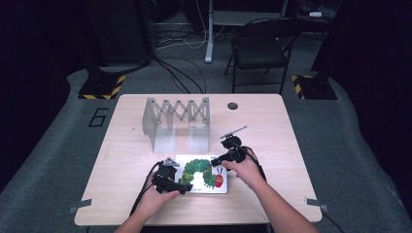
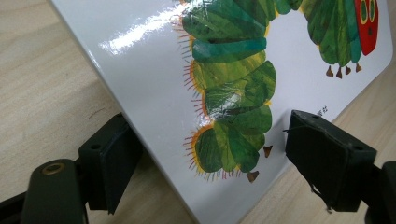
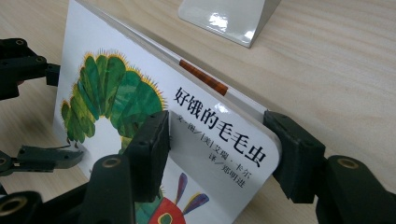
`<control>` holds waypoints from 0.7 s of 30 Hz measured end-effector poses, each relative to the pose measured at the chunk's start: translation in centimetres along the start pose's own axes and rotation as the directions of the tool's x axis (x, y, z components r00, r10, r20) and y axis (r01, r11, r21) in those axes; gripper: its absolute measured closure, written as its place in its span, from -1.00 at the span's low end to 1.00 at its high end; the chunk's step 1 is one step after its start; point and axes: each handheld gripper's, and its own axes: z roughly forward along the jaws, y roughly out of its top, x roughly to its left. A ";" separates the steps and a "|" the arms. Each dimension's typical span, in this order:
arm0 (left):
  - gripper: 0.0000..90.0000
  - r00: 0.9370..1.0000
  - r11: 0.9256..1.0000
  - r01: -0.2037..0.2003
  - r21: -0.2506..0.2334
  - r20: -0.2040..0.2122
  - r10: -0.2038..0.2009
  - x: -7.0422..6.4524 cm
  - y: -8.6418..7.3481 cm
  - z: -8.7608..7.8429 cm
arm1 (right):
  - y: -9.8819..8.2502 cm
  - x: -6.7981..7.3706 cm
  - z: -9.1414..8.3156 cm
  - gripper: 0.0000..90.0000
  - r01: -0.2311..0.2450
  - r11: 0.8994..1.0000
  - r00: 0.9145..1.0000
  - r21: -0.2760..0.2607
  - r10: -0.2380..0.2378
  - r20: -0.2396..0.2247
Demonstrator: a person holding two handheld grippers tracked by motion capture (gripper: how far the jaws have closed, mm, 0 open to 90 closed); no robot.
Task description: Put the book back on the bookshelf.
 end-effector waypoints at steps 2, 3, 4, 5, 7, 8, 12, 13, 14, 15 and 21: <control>-0.52 1.000 1.000 0.012 0.005 0.005 -0.012 0.2 0.1 -0.2 | 0.0 0.0 0.0 -0.06 0.003 1.000 1.000 -0.001 -0.003 0.001; -0.48 0.999 0.999 0.034 -0.005 0.009 -0.034 0.2 0.1 -0.2 | 0.0 0.0 0.0 -0.06 0.003 1.000 1.000 -0.003 -0.003 0.001; -0.45 0.999 0.999 0.032 -0.009 0.006 -0.032 0.3 0.1 -0.4 | 0.0 0.0 -0.1 -0.06 0.007 1.000 1.000 -0.007 -0.007 0.004; -0.41 0.999 0.999 0.048 -0.016 0.009 -0.048 0.3 0.2 -0.5 | 0.1 0.3 -0.2 -0.06 -0.010 1.000 1.000 -0.005 0.010 0.006; -0.36 0.999 0.999 0.050 -0.022 0.000 -0.050 0.3 0.2 -0.7 | 0.2 0.5 -0.5 -0.06 0.004 1.000 1.000 -0.014 -0.004 0.015; -0.32 0.998 0.997 0.067 -0.039 -0.005 -0.067 0.3 0.2 -0.7 | 0.4 0.7 -0.7 -0.06 0.016 1.000 1.000 -0.009 -0.015 0.027; -0.22 0.997 0.996 0.073 -0.057 -0.016 -0.074 0.4 0.2 -1.2 | 0.6 1.4 -1.1 -0.05 0.045 0.999 0.998 -0.020 -0.044 0.045; -0.21 0.997 0.996 0.069 -0.064 -0.031 -0.071 0.5 0.2 -1.4 | 0.6 1.4 -1.1 -0.05 0.061 0.998 0.997 -0.024 -0.060 0.047; -0.18 0.997 0.996 0.067 -0.066 -0.038 -0.070 0.4 0.2 -1.5 | 0.7 1.7 -1.3 -0.05 0.074 0.997 0.996 -0.030 -0.072 0.055; -0.17 0.997 0.996 0.058 -0.065 -0.053 -0.061 0.4 0.3 -1.6 | 0.8 1.8 -1.4 -0.05 0.080 0.996 0.995 -0.038 -0.078 0.054; -0.08 0.995 0.995 0.053 -0.082 -0.078 -0.059 0.9 0.7 -2.6 | 1.3 3.0 -2.1 -0.05 0.126 0.990 0.990 -0.069 -0.121 0.074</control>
